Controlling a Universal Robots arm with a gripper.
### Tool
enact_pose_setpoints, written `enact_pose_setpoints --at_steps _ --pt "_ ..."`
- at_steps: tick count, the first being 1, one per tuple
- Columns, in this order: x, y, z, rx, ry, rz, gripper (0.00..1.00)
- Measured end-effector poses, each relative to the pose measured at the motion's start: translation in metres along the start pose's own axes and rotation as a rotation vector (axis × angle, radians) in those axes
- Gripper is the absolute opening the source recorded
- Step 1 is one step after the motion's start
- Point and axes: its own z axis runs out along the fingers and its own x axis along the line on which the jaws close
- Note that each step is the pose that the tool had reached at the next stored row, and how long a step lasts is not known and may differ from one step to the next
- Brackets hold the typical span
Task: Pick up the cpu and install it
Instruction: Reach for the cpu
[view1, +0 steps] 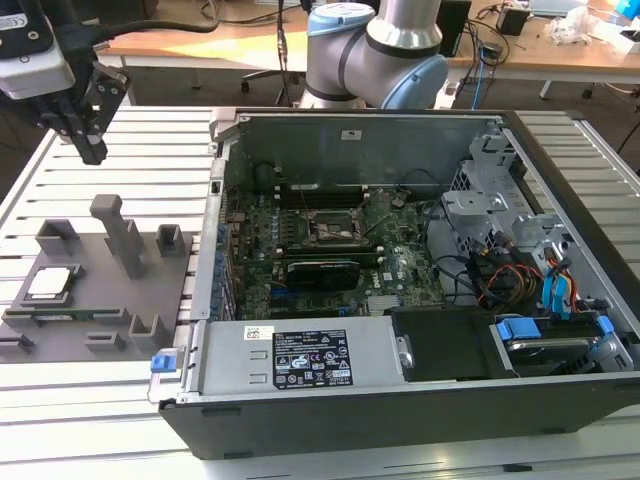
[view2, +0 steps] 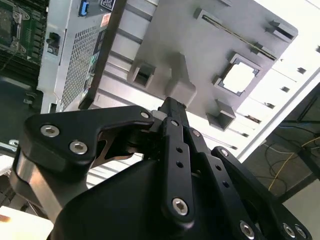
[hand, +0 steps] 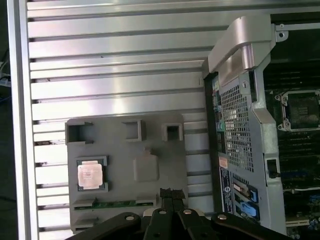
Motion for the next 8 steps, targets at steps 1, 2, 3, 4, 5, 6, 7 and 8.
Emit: enact_pose_setpoints --at_steps 1,2,3,4,5,6,7,8 --pt "0.0036 -0.0003 -0.0001 0.0000 -0.0002 0.000 0.11" --pt "0.0059 -0.0004 -0.0002 -0.0001 -0.0004 0.000 0.11" --pt "0.0097 -0.0007 -0.0003 0.0000 -0.0005 0.000 0.11" --pt "0.0119 -0.0009 -0.0004 0.0000 -0.0007 0.000 0.11" --pt "0.0146 -0.0011 -0.0005 0.0000 -0.0009 0.000 0.11" --pt "0.0173 -0.0013 -0.0005 -0.0001 -0.0010 0.000 0.11" --pt "0.0192 -0.0014 -0.0004 -0.0001 -0.0012 0.000 0.11" --pt "0.0213 -0.0016 -0.0002 -0.0001 -0.0014 0.000 0.11"
